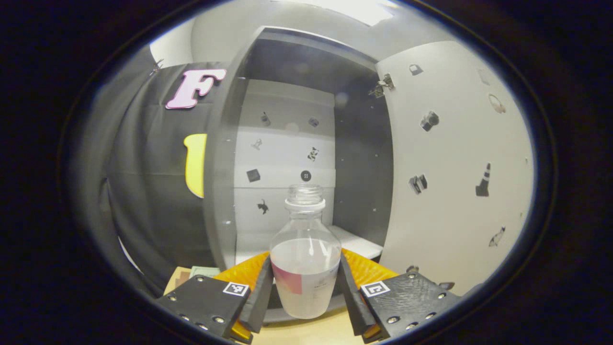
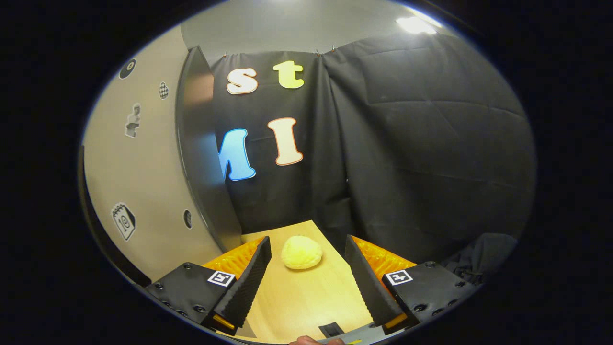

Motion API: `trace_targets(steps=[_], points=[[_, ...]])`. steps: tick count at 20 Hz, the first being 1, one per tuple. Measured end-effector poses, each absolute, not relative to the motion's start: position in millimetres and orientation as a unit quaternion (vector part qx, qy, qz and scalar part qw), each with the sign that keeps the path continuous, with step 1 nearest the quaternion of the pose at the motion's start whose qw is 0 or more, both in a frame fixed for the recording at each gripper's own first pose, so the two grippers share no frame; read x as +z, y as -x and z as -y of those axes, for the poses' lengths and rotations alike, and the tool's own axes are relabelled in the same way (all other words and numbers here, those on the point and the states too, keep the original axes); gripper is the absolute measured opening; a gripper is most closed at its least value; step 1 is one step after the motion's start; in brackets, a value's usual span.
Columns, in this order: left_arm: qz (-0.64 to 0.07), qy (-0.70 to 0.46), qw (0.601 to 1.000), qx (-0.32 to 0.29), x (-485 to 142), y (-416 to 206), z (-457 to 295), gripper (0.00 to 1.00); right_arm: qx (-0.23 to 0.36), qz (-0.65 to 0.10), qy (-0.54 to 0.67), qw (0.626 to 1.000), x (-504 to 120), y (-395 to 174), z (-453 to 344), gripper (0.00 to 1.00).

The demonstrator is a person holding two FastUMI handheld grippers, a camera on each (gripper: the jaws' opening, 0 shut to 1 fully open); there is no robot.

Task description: Open the cabinet door with the right hand, grasp the bottle in the cabinet with the left hand and place it on the coaster, then close the cabinet door with the right hand.

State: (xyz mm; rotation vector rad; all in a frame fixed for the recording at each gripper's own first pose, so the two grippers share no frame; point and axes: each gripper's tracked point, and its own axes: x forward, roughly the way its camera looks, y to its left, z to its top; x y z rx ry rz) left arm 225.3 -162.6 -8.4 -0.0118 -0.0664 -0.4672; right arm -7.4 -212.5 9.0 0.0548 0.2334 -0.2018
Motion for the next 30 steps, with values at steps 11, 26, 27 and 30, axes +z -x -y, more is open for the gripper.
trace_targets(steps=[11,26,27,30], points=[[-0.004,0.010,0.987,-0.158,-183.2,-134.9,90.6,0.70,-0.075,-0.104,0.025,0.991,21.6,54.4,169.3,0.98],[-0.049,-0.017,0.987,-0.152,-339.8,-111.4,96.5,0.70,-0.145,-0.012,0.072,0.987,46.8,108.8,164.6,0.98],[-0.058,-0.024,0.986,-0.152,-349.2,-111.0,95.4,0.68,-0.142,-0.016,0.072,0.987,43.1,111.4,162.2,0.98],[-0.059,-0.021,0.986,-0.155,-355.5,-103.0,92.6,0.70,-0.148,-0.035,0.074,0.986,31.3,115.1,162.8,0.99]])
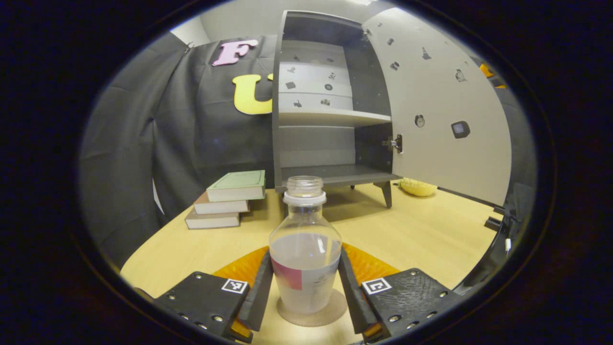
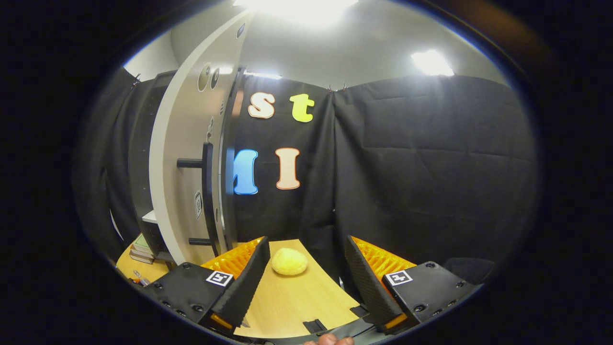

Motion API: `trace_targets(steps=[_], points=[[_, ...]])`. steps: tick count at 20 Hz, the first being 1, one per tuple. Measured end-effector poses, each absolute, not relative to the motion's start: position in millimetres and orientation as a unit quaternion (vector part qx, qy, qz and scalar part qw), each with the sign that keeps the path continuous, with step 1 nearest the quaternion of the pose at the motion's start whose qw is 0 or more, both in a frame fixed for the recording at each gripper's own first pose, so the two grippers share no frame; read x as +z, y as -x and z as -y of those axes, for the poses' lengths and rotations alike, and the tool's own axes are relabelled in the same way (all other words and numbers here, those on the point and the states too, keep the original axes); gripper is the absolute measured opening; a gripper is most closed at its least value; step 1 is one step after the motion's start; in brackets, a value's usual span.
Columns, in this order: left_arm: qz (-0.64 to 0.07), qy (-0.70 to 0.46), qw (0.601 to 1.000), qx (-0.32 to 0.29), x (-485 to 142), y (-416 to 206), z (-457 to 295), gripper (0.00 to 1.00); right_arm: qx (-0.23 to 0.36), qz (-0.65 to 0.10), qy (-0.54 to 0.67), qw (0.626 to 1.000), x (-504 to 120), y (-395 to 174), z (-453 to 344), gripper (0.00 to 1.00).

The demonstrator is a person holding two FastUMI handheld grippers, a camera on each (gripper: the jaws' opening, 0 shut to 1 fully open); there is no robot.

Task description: Open the cabinet door with the right hand, grasp the bottle in the cabinet with the left hand and place it on the coaster, then close the cabinet door with the right hand.

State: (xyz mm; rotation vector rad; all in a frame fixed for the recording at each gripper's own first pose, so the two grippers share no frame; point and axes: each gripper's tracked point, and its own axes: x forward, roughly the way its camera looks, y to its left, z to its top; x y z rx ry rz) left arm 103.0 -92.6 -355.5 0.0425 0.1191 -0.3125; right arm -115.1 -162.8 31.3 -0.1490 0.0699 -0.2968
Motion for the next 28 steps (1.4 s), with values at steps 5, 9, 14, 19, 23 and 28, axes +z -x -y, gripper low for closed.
trace_targets(steps=[5,9,14,19,23,28], points=[[-0.067,-0.026,0.984,-0.160,-355.6,-95.9,90.9,0.75,-0.160,-0.047,0.074,0.983,20.9,119.8,166.5,0.97],[-0.071,-0.045,0.982,-0.169,-353.2,-94.0,95.1,0.72,-0.189,-0.038,0.058,0.980,25.7,122.1,178.7,0.97],[-0.067,-0.045,0.982,-0.170,-339.3,-93.7,92.4,0.82,-0.190,-0.023,0.041,0.981,30.4,130.1,184.1,1.00],[-0.055,-0.051,0.984,-0.164,-314.0,-92.3,87.9,0.85,-0.190,-0.032,0.016,0.981,21.8,135.9,189.4,1.00],[-0.030,-0.067,0.982,-0.171,-275.7,-84.9,92.6,0.85,-0.183,-0.027,-0.008,0.983,24.6,139.5,191.7,0.96],[-0.001,-0.068,0.985,-0.156,-226.3,-72.8,91.4,0.85,-0.194,-0.033,-0.018,0.980,17.3,128.1,208.3,0.99]])
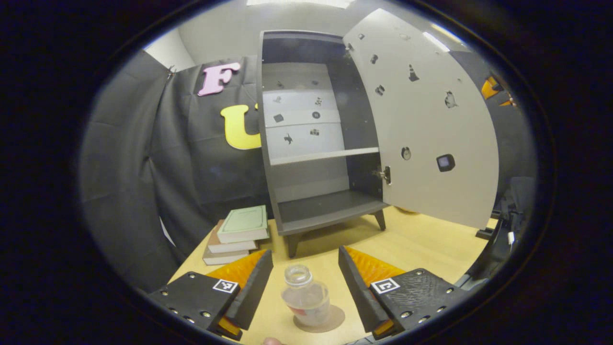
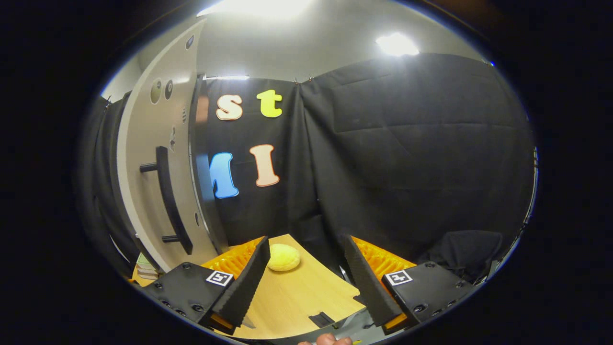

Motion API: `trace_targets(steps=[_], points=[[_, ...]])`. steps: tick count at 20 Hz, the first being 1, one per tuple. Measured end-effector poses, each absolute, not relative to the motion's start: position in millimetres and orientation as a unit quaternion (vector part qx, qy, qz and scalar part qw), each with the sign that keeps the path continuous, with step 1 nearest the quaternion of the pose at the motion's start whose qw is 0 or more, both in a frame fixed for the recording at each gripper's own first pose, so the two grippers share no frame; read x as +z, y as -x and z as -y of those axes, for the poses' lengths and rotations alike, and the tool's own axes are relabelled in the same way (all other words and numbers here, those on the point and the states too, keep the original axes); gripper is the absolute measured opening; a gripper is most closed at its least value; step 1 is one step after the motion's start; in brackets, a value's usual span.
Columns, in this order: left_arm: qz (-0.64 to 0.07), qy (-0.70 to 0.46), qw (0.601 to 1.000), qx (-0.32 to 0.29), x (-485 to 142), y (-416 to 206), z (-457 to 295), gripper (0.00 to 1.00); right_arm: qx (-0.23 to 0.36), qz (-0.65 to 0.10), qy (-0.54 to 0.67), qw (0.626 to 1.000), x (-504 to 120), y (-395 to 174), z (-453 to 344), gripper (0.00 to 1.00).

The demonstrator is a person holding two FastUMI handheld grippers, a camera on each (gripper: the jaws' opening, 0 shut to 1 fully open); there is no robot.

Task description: Open the cabinet door with the right hand, grasp the bottle in the cabinet with the left hand and place it on the coaster, then close the cabinet door with the right hand.

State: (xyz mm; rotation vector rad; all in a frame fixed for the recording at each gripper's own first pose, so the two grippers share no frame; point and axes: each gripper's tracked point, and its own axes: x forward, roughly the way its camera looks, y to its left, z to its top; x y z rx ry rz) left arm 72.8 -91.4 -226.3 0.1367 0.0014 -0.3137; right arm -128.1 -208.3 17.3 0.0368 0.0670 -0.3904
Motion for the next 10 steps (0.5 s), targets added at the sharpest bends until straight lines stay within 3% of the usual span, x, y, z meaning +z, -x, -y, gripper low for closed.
trace_targets(steps=[7,8,10], points=[[0.018,-0.028,0.995,-0.094,-134.8,-43.5,81.1,0.83,-0.138,-0.024,-0.014,0.990,32.9,90.2,200.1,0.98],[0.017,-0.036,0.996,-0.075,-123.9,-37.9,75.1,0.85,-0.125,-0.027,-0.011,0.992,32.3,83.5,196.9,0.93],[0.014,-0.044,0.998,-0.050,-103.0,-24.4,72.0,0.85,-0.095,-0.029,-0.015,0.995,35.3,74.4,187.4,0.98]])
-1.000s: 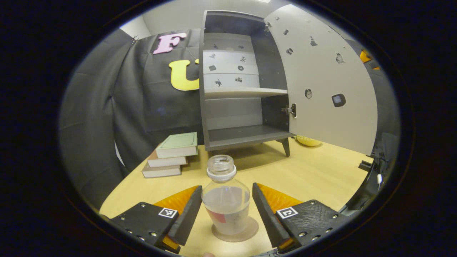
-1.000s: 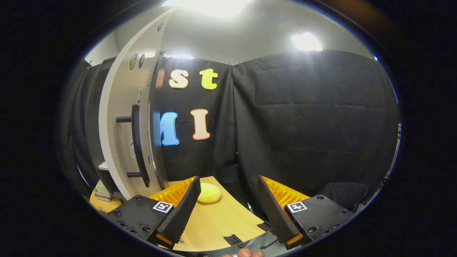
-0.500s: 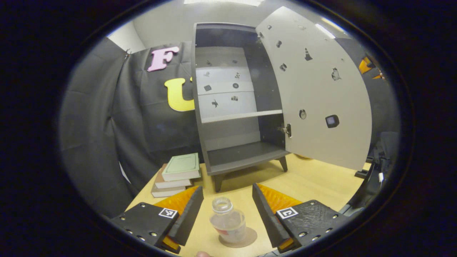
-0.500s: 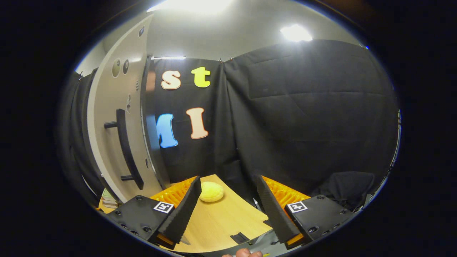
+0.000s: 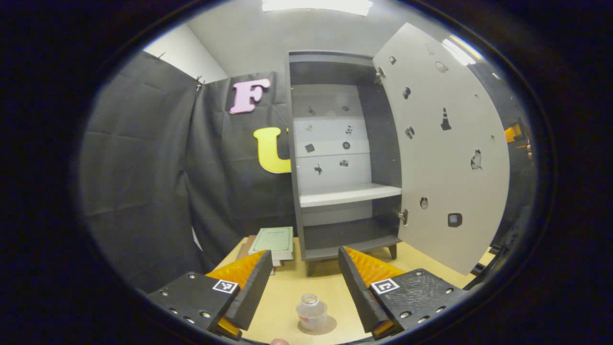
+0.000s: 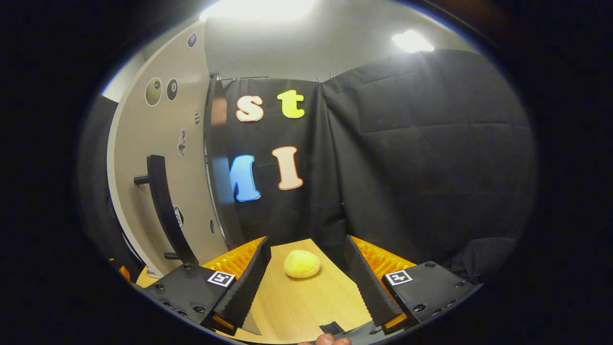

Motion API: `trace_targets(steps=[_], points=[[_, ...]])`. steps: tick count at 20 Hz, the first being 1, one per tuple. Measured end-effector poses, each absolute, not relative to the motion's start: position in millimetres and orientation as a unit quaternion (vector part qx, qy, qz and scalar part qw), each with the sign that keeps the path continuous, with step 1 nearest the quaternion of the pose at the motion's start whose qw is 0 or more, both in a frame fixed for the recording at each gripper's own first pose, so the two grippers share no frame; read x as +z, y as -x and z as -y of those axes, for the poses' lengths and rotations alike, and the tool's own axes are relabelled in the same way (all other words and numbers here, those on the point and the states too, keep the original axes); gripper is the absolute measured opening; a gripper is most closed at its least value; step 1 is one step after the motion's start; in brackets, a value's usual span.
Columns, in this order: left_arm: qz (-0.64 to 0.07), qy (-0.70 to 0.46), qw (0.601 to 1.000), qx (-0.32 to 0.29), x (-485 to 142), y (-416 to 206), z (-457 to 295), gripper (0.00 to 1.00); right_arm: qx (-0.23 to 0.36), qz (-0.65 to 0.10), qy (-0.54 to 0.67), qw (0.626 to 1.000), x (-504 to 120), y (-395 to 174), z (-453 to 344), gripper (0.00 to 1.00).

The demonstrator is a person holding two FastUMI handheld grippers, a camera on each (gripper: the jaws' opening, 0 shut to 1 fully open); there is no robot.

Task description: Open the cabinet door with the right hand, grasp the bottle in the cabinet with the left hand and place it on the coaster, then close the cabinet door with the right hand.

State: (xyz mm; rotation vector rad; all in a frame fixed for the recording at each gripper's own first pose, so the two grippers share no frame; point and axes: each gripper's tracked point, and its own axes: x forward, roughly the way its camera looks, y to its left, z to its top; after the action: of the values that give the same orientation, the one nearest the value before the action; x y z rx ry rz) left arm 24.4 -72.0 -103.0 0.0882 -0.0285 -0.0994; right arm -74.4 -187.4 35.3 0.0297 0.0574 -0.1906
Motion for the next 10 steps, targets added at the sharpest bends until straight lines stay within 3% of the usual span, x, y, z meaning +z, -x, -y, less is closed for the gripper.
trace_targets(steps=[2,3,4,5,8,9,10], points=[[0.003,-0.038,0.998,-0.047,-86.6,-11.4,78.1,0.84,-0.068,-0.027,-0.019,0.997,43.7,64.8,179.6,0.93],[-0.004,-0.029,0.998,-0.047,-79.7,-4.9,80.5,0.84,-0.056,-0.025,-0.017,0.998,47.3,60.2,178.0,0.98],[-0.011,-0.017,0.999,-0.046,-74.3,0.9,83.4,0.83,-0.048,-0.022,-0.009,0.999,49.8,57.1,178.0,0.93],[-0.023,-0.004,0.999,-0.044,-70.5,7.9,86.7,0.83,-0.039,-0.021,0.001,0.999,52.5,52.7,177.8,0.98],[-0.041,0.028,0.999,-0.022,-58.5,23.4,89.5,0.83,-0.019,-0.019,0.023,0.999,56.7,48.0,176.1,0.98],[-0.045,0.044,0.998,-0.019,-54.0,28.1,92.8,0.83,-0.012,-0.017,0.024,0.999,58.2,47.7,175.3,0.93],[-0.049,0.062,0.997,-0.016,-49.9,32.3,96.3,0.83,-0.003,-0.017,0.023,1.000,58.0,46.3,173.1,0.98]])
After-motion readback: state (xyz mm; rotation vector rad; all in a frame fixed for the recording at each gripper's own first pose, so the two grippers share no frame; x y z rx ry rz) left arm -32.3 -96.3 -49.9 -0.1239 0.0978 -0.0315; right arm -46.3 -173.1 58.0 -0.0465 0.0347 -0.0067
